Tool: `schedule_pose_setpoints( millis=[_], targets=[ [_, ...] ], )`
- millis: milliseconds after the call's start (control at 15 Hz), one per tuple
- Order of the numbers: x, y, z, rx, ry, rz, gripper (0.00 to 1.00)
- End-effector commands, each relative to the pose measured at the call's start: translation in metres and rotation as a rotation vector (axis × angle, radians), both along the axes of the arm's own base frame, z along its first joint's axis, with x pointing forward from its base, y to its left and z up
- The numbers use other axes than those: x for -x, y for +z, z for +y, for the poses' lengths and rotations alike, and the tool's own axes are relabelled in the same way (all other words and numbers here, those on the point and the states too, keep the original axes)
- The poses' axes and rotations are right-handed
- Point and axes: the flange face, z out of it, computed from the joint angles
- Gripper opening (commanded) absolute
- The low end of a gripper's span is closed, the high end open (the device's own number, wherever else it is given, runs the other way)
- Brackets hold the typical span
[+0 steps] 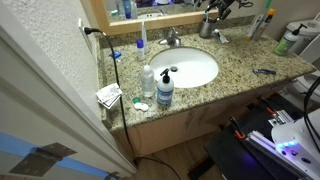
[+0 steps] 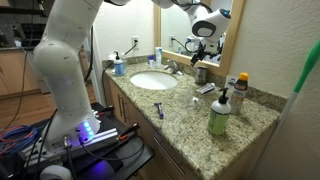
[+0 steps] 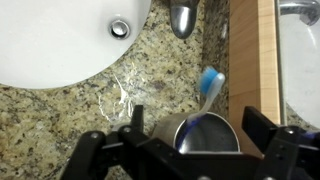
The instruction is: Pick up the toothbrush from the silver cup and put it on the countertop
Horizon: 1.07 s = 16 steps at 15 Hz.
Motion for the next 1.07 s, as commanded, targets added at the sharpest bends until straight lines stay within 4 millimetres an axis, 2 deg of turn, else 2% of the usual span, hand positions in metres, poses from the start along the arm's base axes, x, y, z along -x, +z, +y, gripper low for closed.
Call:
schedule_pose_setpoints(
  millis=[0,133,200,267,733,933,1000],
  targets=[
    [-0.0042,-0.0024,0.0058,0.022,-0.003,-0.02,1.0],
    [-0.0049,-0.0044,0.0073,0.027,0.005,-0.002,1.0],
    [-0.0044,-0.0054,0.0076,0.035,0.005,0.002,0.75],
    [-0.0034,-0.0063,0.0076,0.035,0.015,0.009,0.74],
    [0.0006,-0.0067,0.0049,0.057,0.032,0.016,0.24],
    [0.0009,-0.0063,0.0041,0.062,0.031,0.013,0.04],
    [0.001,-0.0062,0.0033,0.062,0.029,0.011,0.0]
  ],
)
